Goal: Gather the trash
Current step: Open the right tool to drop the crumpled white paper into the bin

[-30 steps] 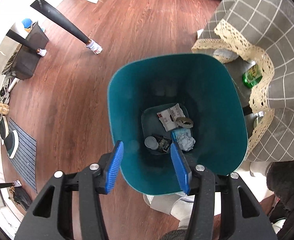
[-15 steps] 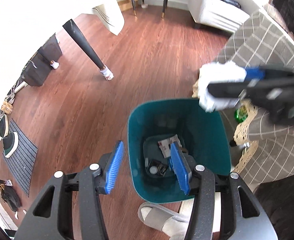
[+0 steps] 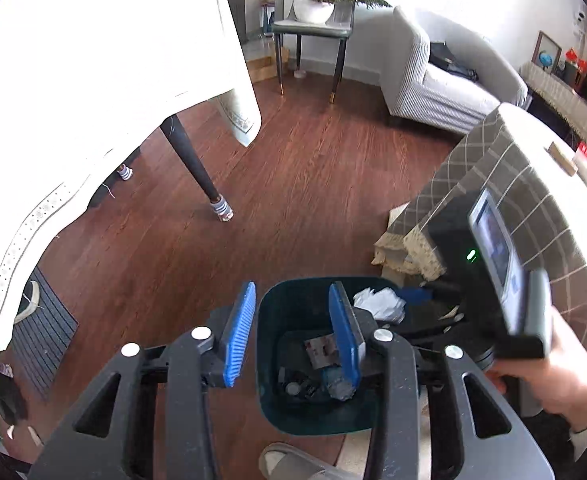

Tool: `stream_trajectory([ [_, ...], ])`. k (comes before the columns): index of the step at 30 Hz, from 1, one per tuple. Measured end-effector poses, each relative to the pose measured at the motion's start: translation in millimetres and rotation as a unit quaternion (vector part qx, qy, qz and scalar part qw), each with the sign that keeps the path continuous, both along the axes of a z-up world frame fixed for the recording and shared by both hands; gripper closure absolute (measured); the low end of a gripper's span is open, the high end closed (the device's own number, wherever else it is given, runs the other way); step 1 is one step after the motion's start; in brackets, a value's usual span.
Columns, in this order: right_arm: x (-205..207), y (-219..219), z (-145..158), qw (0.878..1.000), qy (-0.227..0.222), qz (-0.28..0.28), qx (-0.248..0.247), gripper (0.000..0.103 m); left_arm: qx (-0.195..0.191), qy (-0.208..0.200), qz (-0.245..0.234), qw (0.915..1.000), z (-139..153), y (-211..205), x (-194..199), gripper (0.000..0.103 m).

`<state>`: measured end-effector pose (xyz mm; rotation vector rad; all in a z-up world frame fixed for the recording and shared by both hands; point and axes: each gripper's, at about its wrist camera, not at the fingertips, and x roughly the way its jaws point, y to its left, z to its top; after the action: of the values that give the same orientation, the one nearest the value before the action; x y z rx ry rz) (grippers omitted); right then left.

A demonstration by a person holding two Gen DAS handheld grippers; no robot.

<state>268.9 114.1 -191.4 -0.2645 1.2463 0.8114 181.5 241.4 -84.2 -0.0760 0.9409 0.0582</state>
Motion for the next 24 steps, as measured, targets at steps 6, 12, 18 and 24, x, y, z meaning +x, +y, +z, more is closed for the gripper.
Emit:
stream_trajectory([
  [6,-8,5,-15,1.0,0.007,0.017,-0.016,0.054,-0.018,-0.034,0.008,0.9992,24,-5,3,0.065],
  [12,-21,10,-36,0.997,0.017,0.037,-0.066,0.053,-0.031,-0.076,0.019,0.9965,55,-9,-1,0.065],
  [18,-29,-8,-43,0.997,0.022,0.03,-0.069,0.044,-0.052,-0.1,0.03,0.9932,75,-16,1,0.065],
  [24,-37,-27,-24,0.999,0.01,0.035,-0.04,0.044,-0.05,-0.121,0.025,0.9911,95,-33,4,0.066],
])
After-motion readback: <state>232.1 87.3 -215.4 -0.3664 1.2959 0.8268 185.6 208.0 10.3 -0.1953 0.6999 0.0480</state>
